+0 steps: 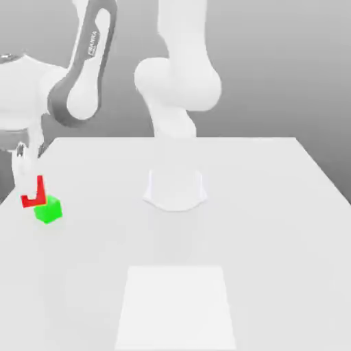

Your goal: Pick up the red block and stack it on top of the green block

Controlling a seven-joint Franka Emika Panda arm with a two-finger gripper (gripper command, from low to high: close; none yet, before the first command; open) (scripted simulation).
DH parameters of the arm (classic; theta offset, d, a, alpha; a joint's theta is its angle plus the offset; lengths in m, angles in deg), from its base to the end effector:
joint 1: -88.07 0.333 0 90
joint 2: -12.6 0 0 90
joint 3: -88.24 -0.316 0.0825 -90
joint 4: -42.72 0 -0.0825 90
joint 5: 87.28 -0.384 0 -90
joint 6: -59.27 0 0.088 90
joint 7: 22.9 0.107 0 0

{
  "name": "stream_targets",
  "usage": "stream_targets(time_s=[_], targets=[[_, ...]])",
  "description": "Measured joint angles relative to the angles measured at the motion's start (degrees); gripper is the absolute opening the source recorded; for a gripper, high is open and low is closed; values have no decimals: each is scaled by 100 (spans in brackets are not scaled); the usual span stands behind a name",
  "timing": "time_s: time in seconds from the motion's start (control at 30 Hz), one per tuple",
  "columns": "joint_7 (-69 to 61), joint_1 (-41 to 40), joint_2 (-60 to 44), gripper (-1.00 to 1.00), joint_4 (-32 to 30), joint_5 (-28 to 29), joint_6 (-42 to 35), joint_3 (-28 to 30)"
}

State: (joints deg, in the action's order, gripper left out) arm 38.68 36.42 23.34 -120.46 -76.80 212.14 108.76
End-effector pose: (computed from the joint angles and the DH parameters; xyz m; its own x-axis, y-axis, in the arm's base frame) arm 0.1228 -0.3390 0.2464 -0.5603 -0.8282 0.0156 -0.8282 0.5604 0.0087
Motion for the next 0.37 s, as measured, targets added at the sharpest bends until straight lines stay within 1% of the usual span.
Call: stream_targets(time_s=[0.07, 0.13, 0.2, 0.27, 0.3, 0.37], targets=[[-210, -139, -73, -100, -86, -104, 171, 247], [-437, -84, -408, -100, -99, -380, 510, 339], [-737, 48, -818, -100, -93, -802, 890, 367], [-1164, 26, -1252, -100, -78, -1405, 1271, 217], [-1300, 1, -1382, 100, -72, -1599, 1384, 133], [-1300, 4, -1382, 100, -72, -1599, 1384, 133]])
